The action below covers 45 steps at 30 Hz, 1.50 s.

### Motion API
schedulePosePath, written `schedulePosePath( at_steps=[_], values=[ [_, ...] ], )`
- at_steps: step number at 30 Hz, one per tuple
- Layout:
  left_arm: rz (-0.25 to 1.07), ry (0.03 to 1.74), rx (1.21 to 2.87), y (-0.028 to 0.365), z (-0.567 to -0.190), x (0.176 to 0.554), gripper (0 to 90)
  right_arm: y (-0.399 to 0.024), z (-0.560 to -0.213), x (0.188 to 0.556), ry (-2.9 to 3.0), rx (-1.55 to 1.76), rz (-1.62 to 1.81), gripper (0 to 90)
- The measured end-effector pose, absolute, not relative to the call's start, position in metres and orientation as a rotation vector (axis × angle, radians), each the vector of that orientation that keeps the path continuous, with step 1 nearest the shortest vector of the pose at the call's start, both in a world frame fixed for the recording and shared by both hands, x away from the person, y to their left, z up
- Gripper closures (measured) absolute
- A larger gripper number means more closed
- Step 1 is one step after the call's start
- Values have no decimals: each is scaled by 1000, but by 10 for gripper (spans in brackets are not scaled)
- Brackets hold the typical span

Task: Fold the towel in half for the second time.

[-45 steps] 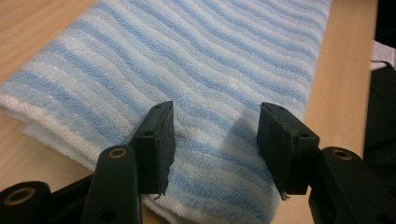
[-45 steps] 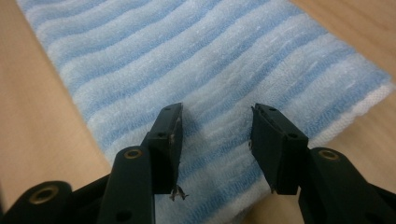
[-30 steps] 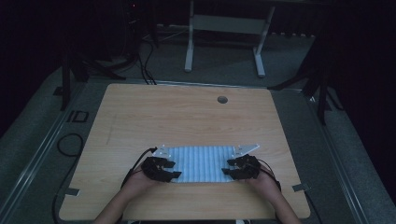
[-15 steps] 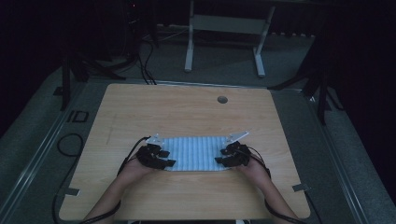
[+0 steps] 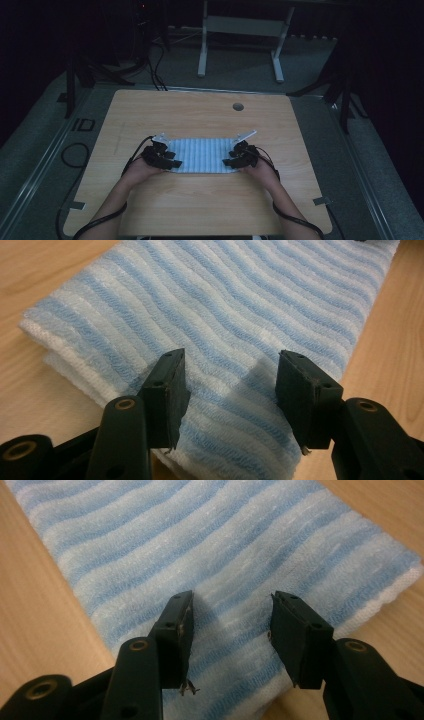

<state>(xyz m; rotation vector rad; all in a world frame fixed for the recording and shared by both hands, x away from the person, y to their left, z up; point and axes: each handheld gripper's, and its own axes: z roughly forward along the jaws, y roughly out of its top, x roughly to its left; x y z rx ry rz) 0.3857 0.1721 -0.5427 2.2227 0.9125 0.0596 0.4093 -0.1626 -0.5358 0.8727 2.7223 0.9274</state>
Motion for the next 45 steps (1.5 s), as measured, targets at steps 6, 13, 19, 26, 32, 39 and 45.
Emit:
schedulePosePath(
  at_steps=[6,13,19,26,32,39,45],
  values=[
    [78,943,2231,176,-541,397,456,-155,-535,423,2741,882,915,503],
    [78,964,2207,181,-542,404,456,-150,-535,432,2741,909,922,490],
    [103,961,2152,186,-536,395,388,-153,-531,428,2741,911,957,386],
    [146,942,2109,187,-536,376,253,-166,-530,420,2718,955,1046,207],
    [164,953,2099,188,-539,364,112,-178,-533,411,2683,922,1071,137],
    [211,988,2058,197,-538,351,76,-193,-532,402,2579,914,1140,121],
    [227,993,2052,210,-540,337,76,-208,-531,393,2537,909,1168,119]
  ],
)
